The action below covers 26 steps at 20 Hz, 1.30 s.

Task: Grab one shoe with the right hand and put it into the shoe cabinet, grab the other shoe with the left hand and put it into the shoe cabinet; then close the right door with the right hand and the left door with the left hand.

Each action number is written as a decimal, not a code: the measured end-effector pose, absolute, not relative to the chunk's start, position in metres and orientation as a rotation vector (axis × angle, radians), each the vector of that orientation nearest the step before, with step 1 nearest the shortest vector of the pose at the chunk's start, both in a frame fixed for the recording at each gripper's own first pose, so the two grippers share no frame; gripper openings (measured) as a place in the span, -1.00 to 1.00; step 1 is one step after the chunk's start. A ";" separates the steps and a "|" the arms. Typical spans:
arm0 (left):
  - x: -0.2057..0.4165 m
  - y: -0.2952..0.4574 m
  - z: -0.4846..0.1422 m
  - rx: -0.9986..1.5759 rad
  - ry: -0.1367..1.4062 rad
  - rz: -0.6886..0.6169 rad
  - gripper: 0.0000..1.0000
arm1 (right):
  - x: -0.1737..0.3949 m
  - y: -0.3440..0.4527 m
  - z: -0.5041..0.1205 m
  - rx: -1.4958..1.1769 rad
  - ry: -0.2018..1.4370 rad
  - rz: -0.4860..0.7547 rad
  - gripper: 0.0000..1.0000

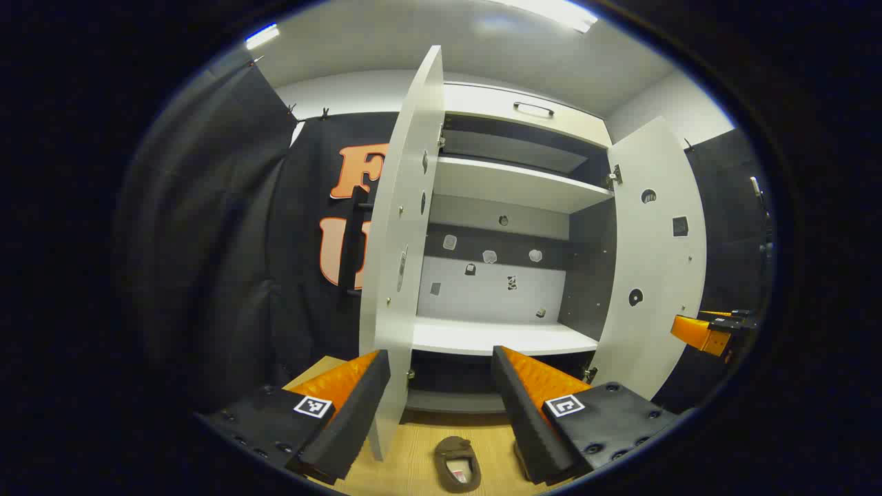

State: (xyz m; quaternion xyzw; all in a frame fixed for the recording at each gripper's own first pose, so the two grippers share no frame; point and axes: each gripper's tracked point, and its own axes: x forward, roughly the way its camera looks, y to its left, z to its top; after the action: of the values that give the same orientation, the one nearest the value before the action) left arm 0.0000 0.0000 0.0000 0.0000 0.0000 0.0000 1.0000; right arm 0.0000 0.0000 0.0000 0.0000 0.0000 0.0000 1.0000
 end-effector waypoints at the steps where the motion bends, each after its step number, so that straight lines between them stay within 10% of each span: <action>1: 0.001 0.000 0.000 0.000 0.001 -0.002 0.93 | 0.000 0.001 0.000 0.000 0.000 0.001 0.88; 26: 0.011 0.011 -0.004 -0.004 0.029 0.021 0.94 | 0.022 0.013 -0.132 -0.053 0.243 0.021 0.89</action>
State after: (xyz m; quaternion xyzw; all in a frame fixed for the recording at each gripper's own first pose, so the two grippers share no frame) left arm 0.0108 0.0110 -0.0037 -0.0019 0.0146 0.0104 0.9998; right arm 0.0221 0.0130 -0.1324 -0.0263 0.1213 0.0103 0.9922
